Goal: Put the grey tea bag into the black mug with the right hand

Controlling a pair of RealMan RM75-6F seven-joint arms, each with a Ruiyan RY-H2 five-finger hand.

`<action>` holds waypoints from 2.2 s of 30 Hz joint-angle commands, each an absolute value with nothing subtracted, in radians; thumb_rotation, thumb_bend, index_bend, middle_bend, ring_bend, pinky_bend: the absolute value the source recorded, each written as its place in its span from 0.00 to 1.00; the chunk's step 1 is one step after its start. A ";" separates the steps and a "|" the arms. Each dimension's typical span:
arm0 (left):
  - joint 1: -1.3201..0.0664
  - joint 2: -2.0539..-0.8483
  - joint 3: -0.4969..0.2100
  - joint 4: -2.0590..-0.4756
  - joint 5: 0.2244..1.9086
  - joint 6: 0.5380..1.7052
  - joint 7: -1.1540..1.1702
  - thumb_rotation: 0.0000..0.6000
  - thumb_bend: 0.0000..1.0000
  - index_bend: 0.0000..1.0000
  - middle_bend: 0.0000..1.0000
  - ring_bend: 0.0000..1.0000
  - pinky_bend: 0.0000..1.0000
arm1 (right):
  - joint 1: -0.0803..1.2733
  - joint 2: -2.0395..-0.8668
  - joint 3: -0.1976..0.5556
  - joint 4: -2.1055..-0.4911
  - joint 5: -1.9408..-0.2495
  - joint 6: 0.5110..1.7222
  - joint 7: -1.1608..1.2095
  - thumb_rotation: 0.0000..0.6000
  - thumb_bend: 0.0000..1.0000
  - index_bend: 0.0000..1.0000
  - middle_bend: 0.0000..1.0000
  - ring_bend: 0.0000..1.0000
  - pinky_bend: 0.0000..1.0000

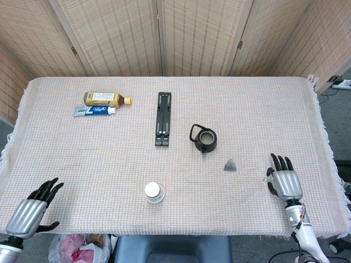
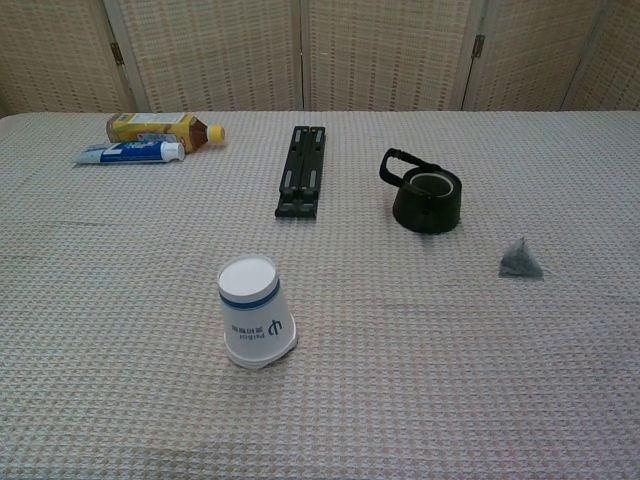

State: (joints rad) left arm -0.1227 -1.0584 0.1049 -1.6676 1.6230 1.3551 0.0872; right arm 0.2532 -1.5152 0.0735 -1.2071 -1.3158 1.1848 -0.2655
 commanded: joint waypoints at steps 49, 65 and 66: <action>-0.124 -1.052 0.105 -1.656 1.633 1.361 0.058 1.00 0.06 0.00 0.00 0.03 0.26 | 0.269 -1.559 0.090 -1.158 -1.306 1.183 -0.255 1.00 0.37 0.62 0.09 0.00 0.00; -0.126 -1.059 0.103 -1.659 1.623 1.350 0.080 1.00 0.06 0.00 0.00 0.03 0.26 | 0.312 -1.431 0.180 -1.421 -1.359 1.290 -0.289 1.00 0.38 0.62 0.09 0.00 0.00; -0.127 -1.060 0.103 -1.659 1.621 1.349 0.080 1.00 0.06 0.00 0.00 0.03 0.26 | 0.320 -1.424 0.192 -1.444 -1.359 1.294 -0.300 1.00 0.38 0.62 0.09 0.00 0.00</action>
